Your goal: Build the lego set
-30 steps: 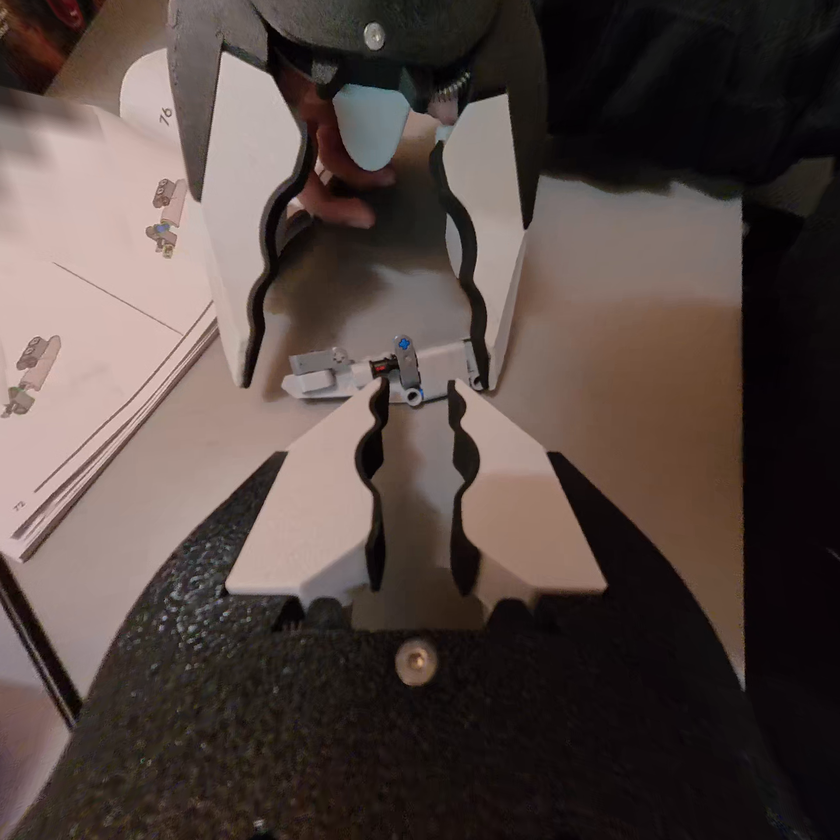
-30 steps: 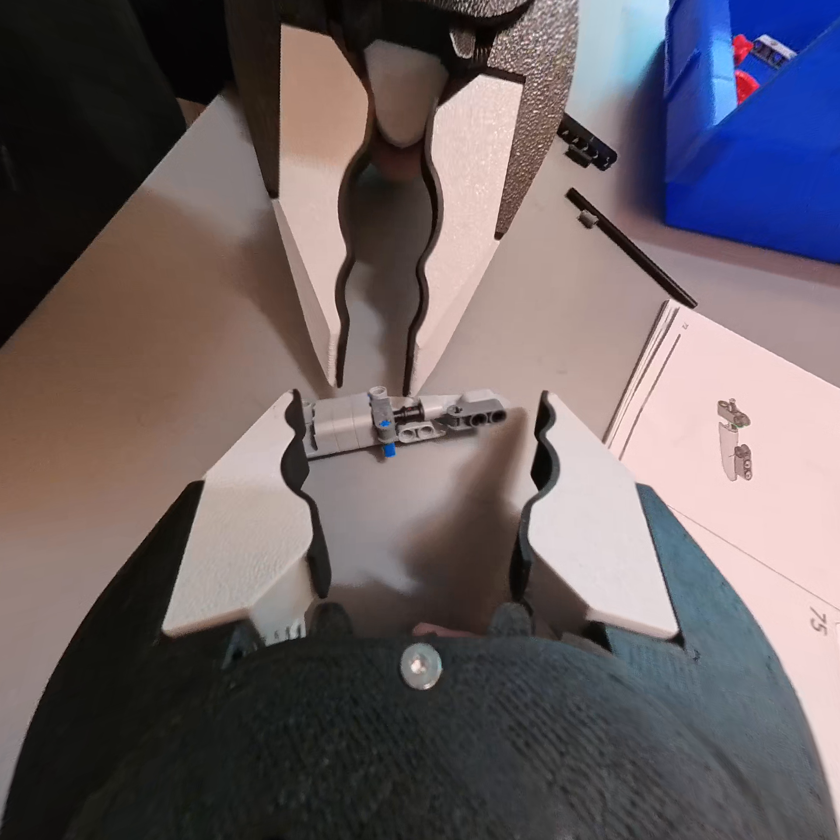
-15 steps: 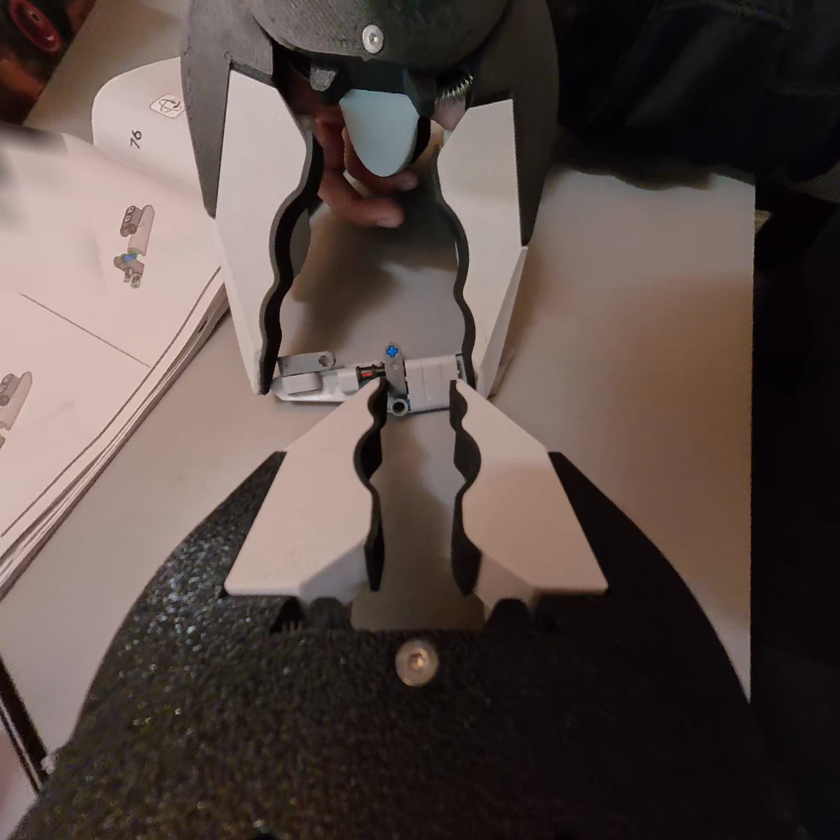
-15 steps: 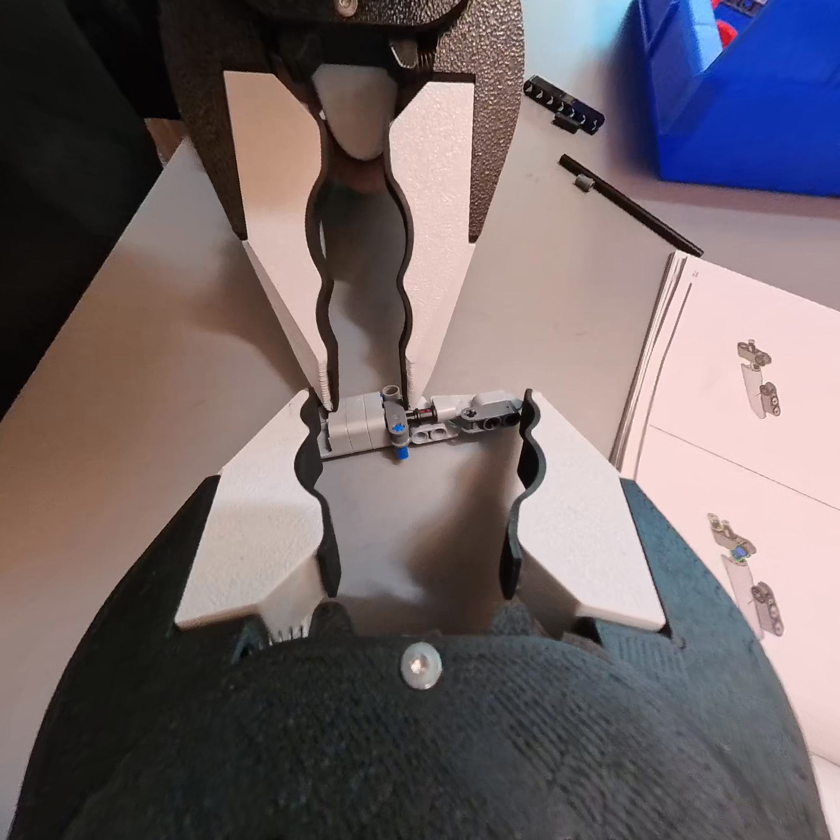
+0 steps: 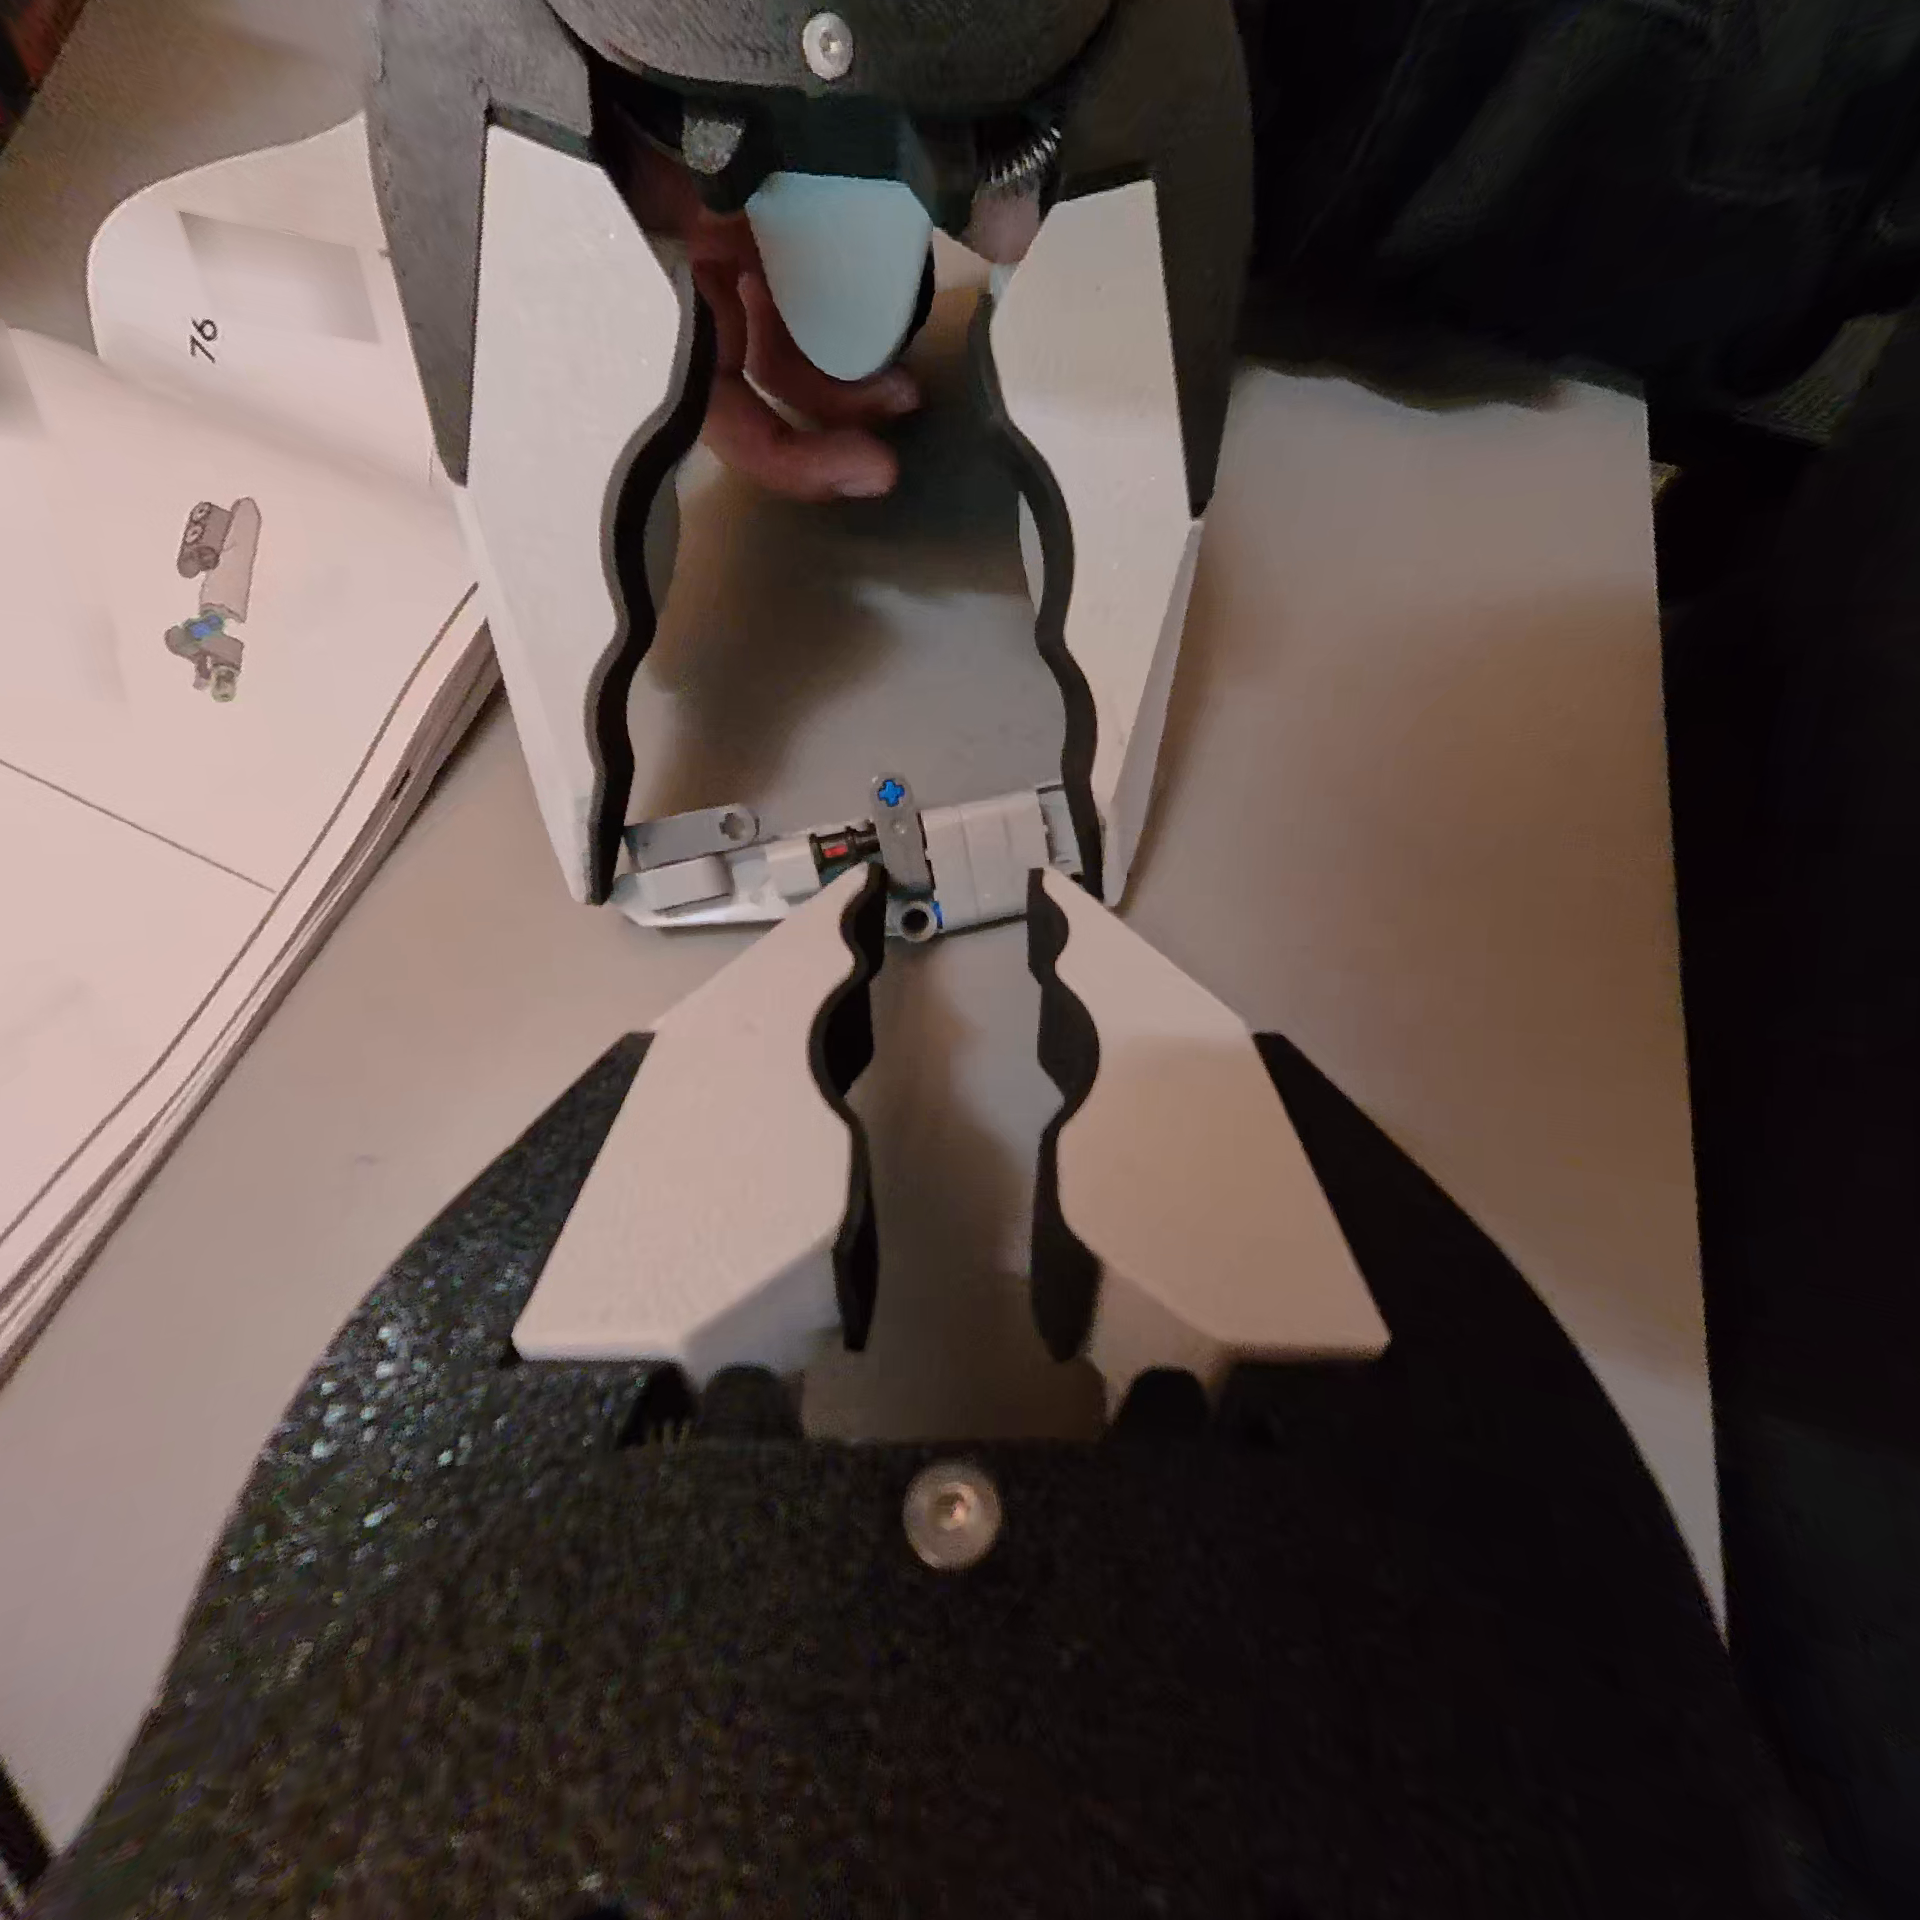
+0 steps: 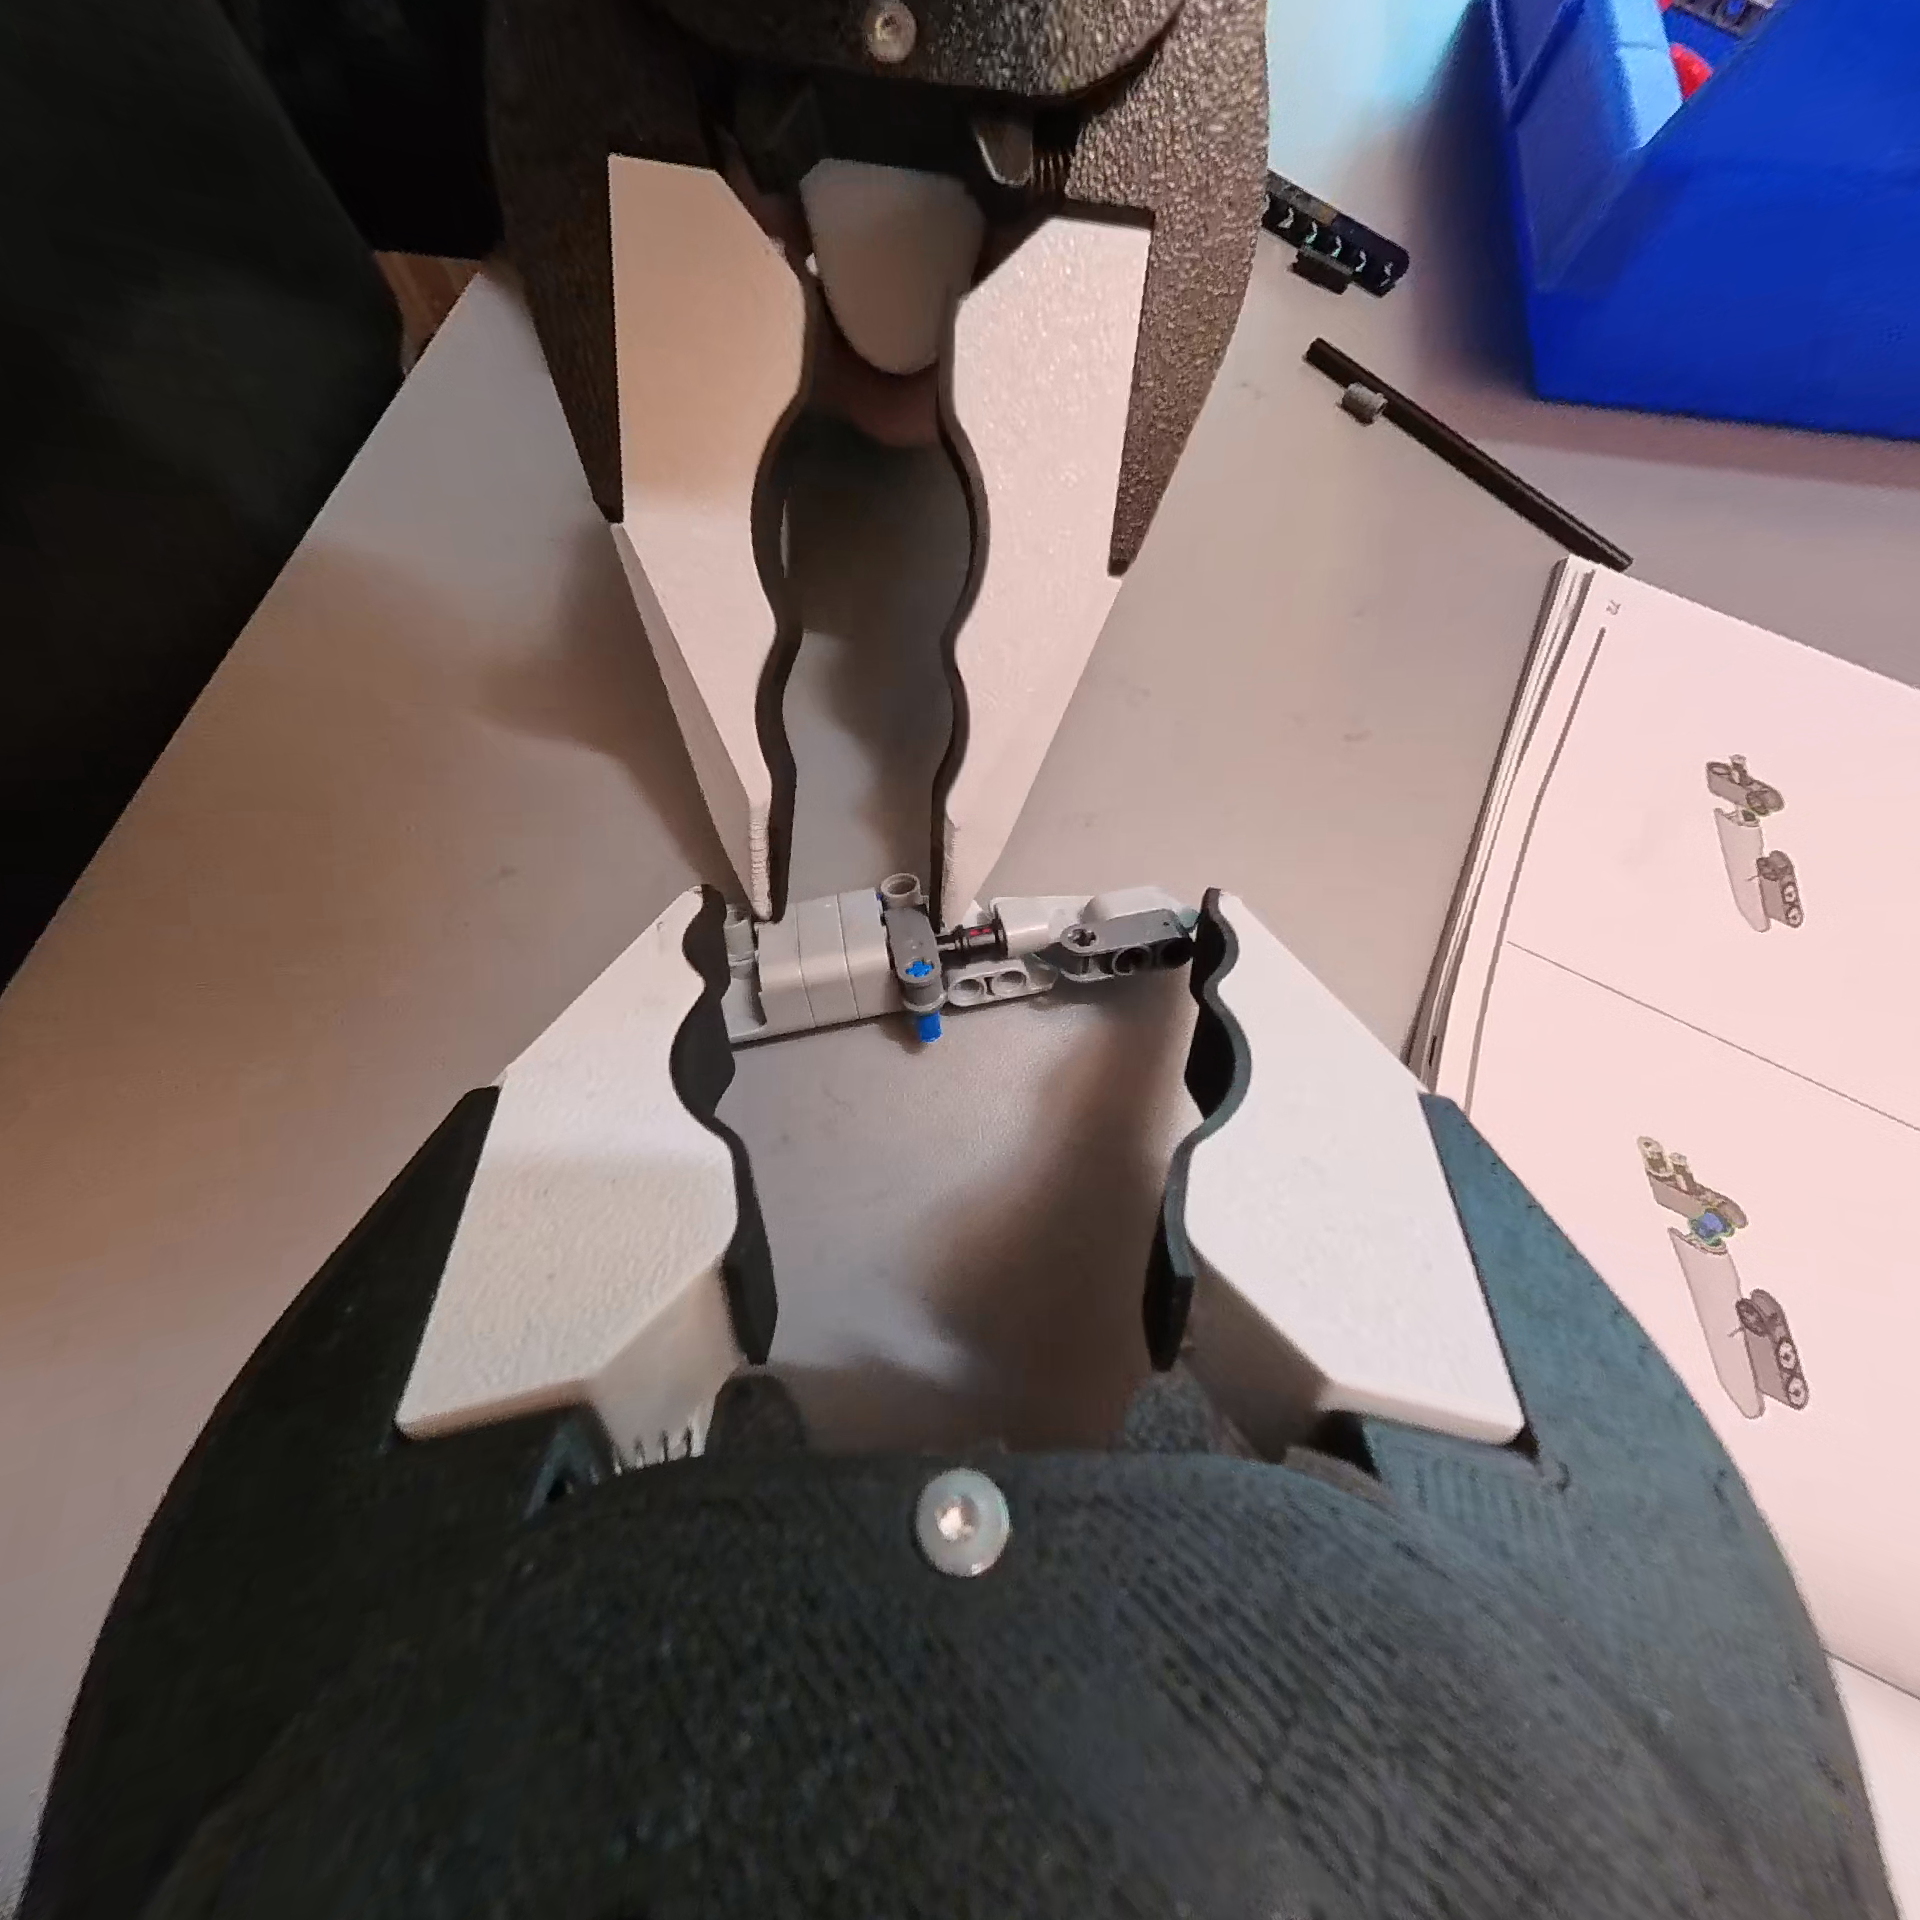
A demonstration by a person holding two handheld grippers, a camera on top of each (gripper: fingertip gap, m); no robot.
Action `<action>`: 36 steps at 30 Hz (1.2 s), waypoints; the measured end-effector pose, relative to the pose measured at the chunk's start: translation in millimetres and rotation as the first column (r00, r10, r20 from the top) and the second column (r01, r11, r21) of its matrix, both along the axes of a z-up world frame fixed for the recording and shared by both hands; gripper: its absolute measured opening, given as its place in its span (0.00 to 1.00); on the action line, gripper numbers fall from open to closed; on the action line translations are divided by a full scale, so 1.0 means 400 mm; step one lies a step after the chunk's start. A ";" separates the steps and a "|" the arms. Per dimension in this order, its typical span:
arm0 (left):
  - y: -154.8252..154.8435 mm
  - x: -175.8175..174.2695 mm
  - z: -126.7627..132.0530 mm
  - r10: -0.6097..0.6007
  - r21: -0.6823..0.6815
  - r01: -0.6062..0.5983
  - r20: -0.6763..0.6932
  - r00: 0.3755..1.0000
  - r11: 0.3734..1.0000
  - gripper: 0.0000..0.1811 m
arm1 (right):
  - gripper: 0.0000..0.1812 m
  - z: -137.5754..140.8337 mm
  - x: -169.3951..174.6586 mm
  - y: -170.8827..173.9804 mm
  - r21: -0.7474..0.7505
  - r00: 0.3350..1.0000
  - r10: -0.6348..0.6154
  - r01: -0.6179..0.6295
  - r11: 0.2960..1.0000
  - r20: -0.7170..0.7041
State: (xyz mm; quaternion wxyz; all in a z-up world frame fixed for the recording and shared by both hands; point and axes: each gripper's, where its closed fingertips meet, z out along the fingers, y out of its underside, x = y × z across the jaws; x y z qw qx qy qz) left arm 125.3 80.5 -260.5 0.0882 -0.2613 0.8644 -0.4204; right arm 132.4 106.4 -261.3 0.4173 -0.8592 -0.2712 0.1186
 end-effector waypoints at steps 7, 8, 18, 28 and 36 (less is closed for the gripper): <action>0.019 0.014 0.010 0.093 -0.020 -0.093 -0.022 0.995 0.995 0.22 | 0.46 0.005 0.006 0.001 0.032 0.998 -0.054 0.054 0.998 0.027; 0.022 0.018 0.009 0.099 -0.012 -0.099 -0.015 0.995 0.995 0.23 | 0.47 0.005 0.006 0.001 0.034 0.998 -0.060 0.059 0.998 0.029; 0.006 0.029 0.011 0.019 0.034 -0.022 0.090 0.996 0.999 0.24 | 0.48 0.005 0.003 -0.004 0.023 0.998 -0.062 0.061 0.998 0.018; -0.005 0.024 0.006 -0.007 0.031 0.005 0.066 0.998 1.000 0.24 | 0.54 0.006 -0.010 -0.055 -0.013 0.997 -0.066 0.066 0.998 -0.037; -0.018 0.027 0.007 0.092 0.015 -0.092 -0.038 0.995 0.996 0.24 | 0.48 -0.018 -0.010 -0.049 -0.058 0.993 -0.122 0.122 0.991 0.004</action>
